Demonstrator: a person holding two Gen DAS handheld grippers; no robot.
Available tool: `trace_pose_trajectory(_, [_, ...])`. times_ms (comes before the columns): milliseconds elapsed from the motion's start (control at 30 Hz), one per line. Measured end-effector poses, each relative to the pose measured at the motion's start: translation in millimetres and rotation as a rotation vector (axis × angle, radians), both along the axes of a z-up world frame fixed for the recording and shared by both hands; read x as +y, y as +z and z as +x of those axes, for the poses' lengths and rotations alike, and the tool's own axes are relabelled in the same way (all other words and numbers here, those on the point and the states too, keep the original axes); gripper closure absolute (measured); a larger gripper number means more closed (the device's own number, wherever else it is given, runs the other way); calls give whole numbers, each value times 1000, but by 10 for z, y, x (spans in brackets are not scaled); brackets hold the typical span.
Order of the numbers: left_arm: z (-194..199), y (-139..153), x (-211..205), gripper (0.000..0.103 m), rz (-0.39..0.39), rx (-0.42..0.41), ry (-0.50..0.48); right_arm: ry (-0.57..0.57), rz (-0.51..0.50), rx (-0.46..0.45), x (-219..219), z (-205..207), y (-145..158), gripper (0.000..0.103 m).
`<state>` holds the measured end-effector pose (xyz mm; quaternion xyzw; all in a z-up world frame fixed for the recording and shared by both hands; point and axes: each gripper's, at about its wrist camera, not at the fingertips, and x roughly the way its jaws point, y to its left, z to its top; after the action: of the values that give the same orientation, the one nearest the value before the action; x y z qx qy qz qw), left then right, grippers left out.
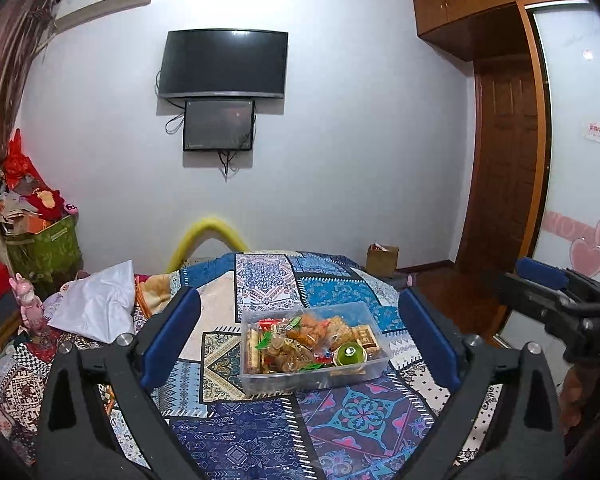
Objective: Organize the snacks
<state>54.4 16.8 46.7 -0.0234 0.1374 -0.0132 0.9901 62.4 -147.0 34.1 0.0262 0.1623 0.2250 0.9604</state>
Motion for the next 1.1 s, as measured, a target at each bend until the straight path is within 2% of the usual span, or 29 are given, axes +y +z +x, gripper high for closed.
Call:
trace_pose_trajectory(33, [-32, -3, -2, 1, -2, -6, 0, -13, 0, -7, -3, -15, -14, 0])
trace_pose_trajectory(200, [-67, -58, -16, 0, 17, -8, 16, -11, 17, -7, -46, -43, -48, 0])
trace_pose_trajectory(1100, [8, -189, 9, 0, -5, 41, -6, -23, 1, 6, -92, -93, -146, 0])
